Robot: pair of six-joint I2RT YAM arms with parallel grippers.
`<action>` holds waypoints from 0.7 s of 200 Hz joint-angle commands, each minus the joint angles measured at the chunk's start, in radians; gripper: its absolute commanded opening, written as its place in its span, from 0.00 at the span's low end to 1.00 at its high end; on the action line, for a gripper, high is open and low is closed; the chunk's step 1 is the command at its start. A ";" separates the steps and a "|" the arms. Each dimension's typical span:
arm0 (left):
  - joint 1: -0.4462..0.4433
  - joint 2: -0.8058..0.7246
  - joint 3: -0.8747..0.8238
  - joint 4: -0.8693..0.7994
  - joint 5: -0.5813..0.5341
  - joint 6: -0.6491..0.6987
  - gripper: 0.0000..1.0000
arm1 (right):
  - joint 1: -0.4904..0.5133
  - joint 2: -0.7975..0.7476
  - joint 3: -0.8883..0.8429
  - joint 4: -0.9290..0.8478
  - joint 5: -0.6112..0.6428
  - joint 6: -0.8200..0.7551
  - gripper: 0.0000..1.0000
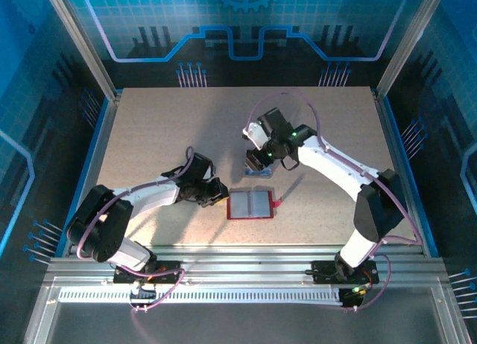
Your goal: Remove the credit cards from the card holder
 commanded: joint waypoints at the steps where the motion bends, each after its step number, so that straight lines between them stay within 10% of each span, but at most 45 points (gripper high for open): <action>1: -0.011 0.018 -0.023 0.024 0.024 -0.020 0.16 | 0.035 -0.041 -0.059 0.061 -0.052 0.196 0.62; 140: -0.030 0.034 -0.074 0.060 0.028 -0.033 0.10 | 0.077 0.030 -0.243 0.200 -0.416 0.669 0.50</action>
